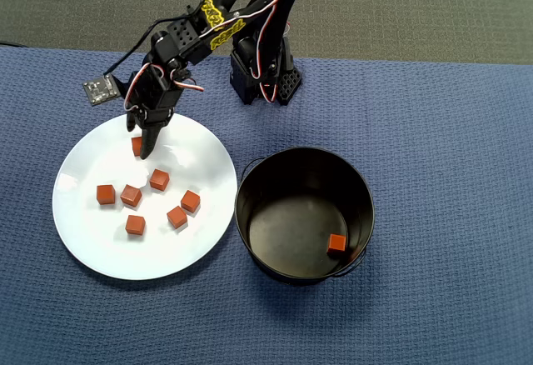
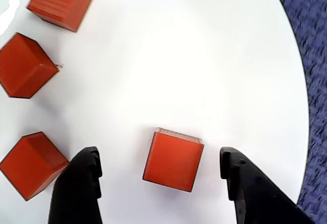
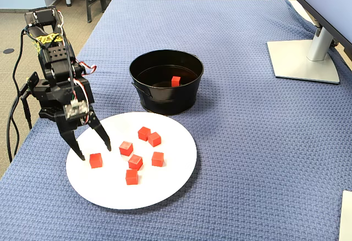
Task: Pick up the red cubes from the white plate and place them in the black recipient
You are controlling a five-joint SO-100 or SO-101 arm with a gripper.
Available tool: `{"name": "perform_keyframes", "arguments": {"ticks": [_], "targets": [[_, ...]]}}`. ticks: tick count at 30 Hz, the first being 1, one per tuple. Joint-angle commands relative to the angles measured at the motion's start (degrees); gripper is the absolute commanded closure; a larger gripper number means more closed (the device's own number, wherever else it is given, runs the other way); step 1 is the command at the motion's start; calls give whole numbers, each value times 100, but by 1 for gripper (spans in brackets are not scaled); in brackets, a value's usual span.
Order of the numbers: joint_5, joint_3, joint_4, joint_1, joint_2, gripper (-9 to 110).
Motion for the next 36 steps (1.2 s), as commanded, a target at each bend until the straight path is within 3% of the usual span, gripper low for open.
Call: {"name": "perform_keyframes", "arguments": {"ticks": [1,14,16,18,22,30,36], "targets": [[457,-246,-123,53,-105,81],[984,-457,-62,-18,-747,83],[1116,-527,-114,-26,-844,88],[1248,-554,-123,-44,-853,101],[1380,-519,9,-167,-589,101],[2944,-1714,2224,-1090,1072,101],[5221,-3076,4157,-3138,2162,102]]}}
